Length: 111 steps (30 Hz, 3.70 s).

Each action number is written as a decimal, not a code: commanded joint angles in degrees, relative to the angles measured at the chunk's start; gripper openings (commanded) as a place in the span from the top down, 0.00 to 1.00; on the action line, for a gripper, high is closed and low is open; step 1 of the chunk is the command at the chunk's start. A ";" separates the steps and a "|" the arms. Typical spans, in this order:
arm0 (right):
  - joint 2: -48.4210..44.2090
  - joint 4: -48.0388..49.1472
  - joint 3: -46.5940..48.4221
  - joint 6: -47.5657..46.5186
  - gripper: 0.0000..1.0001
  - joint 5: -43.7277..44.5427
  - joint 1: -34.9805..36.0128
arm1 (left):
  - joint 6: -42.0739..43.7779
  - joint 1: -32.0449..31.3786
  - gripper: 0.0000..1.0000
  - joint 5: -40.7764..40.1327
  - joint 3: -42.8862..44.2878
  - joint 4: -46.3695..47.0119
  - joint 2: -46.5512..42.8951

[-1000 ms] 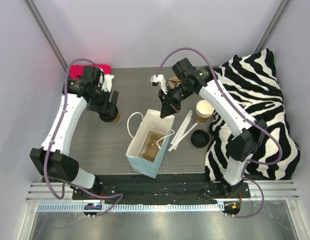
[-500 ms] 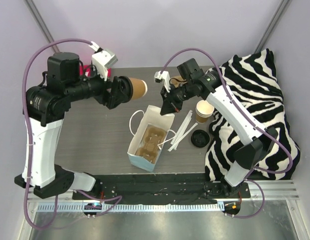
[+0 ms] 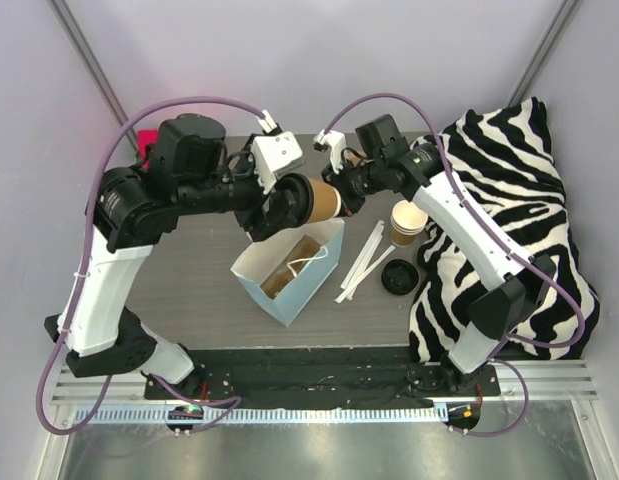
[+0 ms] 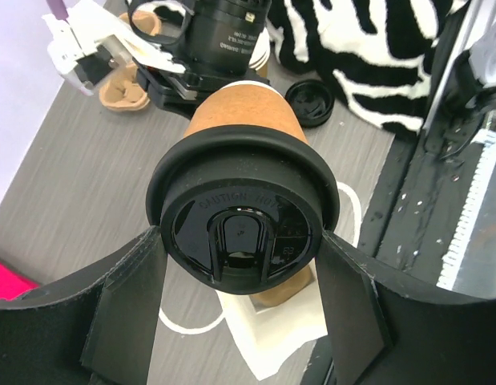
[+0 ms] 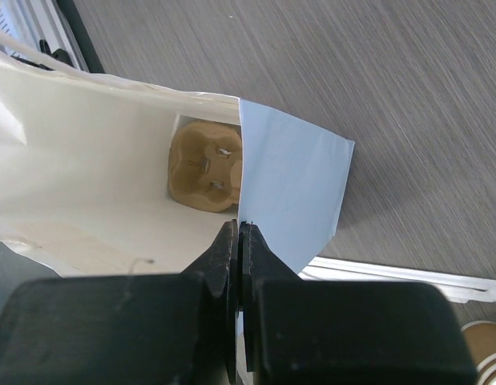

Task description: Pack the takeout coffee

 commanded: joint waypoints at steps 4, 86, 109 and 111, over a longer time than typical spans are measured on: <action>-2.80 4.29 -0.90 3.84 0.99 1.44 -1.37 | 2.99 -0.67 0.61 -7.18 -8.54 -4.35 -2.45; -15.54 30.91 -22.08 -17.86 0.99 0.97 8.28 | -4.74 19.89 0.60 9.32 -44.61 9.09 -17.49; -14.94 29.26 -20.33 4.71 0.98 13.75 14.88 | -3.70 16.21 0.60 -0.60 -58.84 14.98 -24.08; -14.23 28.90 -19.46 5.33 0.87 12.78 14.88 | -2.91 15.33 0.61 -1.21 -59.19 15.24 -24.25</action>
